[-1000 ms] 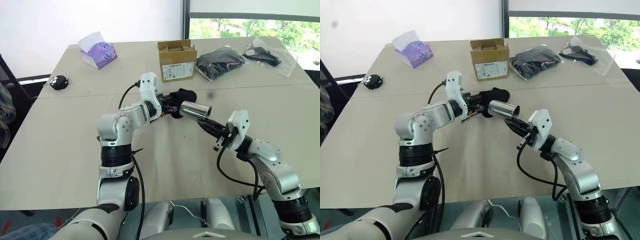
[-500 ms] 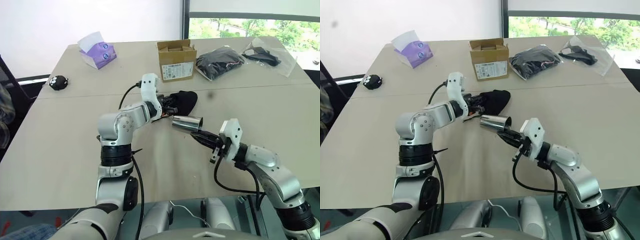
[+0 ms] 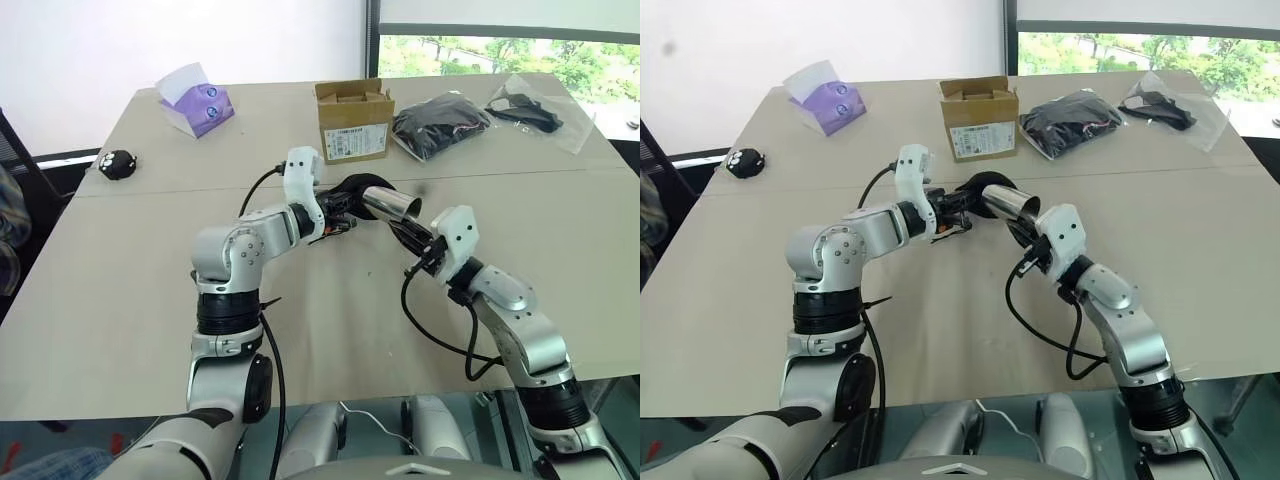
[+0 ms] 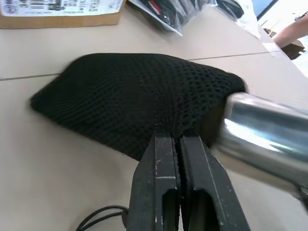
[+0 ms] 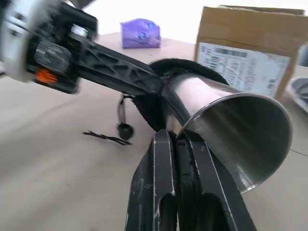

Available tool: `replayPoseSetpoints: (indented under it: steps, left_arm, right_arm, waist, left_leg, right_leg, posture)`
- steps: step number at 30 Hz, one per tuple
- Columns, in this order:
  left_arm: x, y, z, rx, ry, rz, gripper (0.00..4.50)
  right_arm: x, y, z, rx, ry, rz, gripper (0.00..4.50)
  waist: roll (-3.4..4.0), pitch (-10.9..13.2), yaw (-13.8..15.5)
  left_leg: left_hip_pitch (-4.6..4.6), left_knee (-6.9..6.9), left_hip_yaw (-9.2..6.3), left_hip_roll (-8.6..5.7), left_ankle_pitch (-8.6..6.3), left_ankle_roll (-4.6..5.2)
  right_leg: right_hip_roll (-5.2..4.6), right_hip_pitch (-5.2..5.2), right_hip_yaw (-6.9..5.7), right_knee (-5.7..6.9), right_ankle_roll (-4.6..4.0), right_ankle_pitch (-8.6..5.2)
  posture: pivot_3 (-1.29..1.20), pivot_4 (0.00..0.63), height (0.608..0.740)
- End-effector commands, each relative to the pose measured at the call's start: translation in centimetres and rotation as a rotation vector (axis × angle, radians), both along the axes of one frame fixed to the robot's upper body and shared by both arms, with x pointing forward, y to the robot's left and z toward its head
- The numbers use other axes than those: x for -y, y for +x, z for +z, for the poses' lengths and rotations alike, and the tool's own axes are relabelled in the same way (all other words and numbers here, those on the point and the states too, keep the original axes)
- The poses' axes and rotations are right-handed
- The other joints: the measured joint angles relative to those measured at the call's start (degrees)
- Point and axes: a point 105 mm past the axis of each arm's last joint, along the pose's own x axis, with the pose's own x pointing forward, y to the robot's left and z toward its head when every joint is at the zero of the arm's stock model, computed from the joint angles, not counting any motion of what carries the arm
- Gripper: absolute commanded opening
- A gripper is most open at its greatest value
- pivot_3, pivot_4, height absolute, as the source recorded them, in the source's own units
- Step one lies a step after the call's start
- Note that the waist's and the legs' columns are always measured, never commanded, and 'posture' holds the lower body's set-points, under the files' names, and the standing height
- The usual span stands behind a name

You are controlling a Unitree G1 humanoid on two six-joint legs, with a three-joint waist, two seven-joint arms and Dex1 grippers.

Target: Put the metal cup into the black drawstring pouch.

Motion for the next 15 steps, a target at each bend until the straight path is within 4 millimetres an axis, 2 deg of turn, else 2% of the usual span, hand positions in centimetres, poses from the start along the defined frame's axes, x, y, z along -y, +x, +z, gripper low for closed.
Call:
replayPoseSetpoints:
  steps: [1, 4, 8, 11, 15]
  left_arm:
    - [1.1, -0.6, 1.7, 0.063, -0.032, -0.057, 0.00]
    - [1.4, -0.8, 1.8, 0.063, -0.040, -0.074, 0.00]
    - [1.7, -1.2, 1.8, 0.060, -0.046, -0.092, 0.00]
    - [1.6, -1.1, 1.8, 0.058, -0.047, -0.087, 0.00]
    - [1.4, -1.0, 1.9, 0.059, -0.048, -0.080, 0.00]
  right_arm:
    - [-1.2, 0.8, 0.0, 0.127, -0.226, 0.004, 0.09]
    - [-2.1, 1.4, 0.0, 0.210, -0.331, 0.017, 0.09]
    - [-4.0, 2.0, 0.7, 0.332, -0.413, 0.048, 0.09]
    - [-4.8, 2.7, 1.8, 0.440, -0.452, 0.005, 0.09]
    - [-4.9, 3.9, 3.2, 0.304, -0.154, -0.088, 0.09]
  waist:
    - [0.00, 0.00, -0.04]
    - [0.00, 0.00, -0.10]
    - [0.00, 0.00, -0.31]
    - [0.00, 0.00, -0.27]
    - [-0.01, 0.00, -0.38]
  left_leg:
    - [0.00, 0.00, 0.05, 0.00, 0.00, 0.00]
    - [-0.03, -0.06, 0.04, 0.00, 0.00, 0.00]
    - [-0.04, -0.07, 0.08, 0.00, 0.00, 0.00]
    - [-0.04, -0.07, 0.05, 0.01, 0.01, -0.01]
    - [-0.05, -0.08, 0.05, 0.01, 0.01, -0.01]
  right_leg:
    - [0.00, -0.03, 0.04, 0.02, 0.00, 0.00]
    - [0.00, -0.10, 0.03, 0.01, 0.00, 0.00]
    - [0.00, -0.11, 0.07, -0.01, 0.00, 0.00]
    - [0.00, -0.11, 0.04, -0.01, 0.00, 0.00]
    - [0.00, -0.12, 0.04, -0.01, 0.00, 0.00]
  posture:
    - [0.00, 0.150, 0.740]
    - [0.00, 0.150, 0.740]
    - [0.00, 0.150, 0.740]
    - [0.00, 0.150, 0.740]
    - [0.00, 0.150, 0.740]
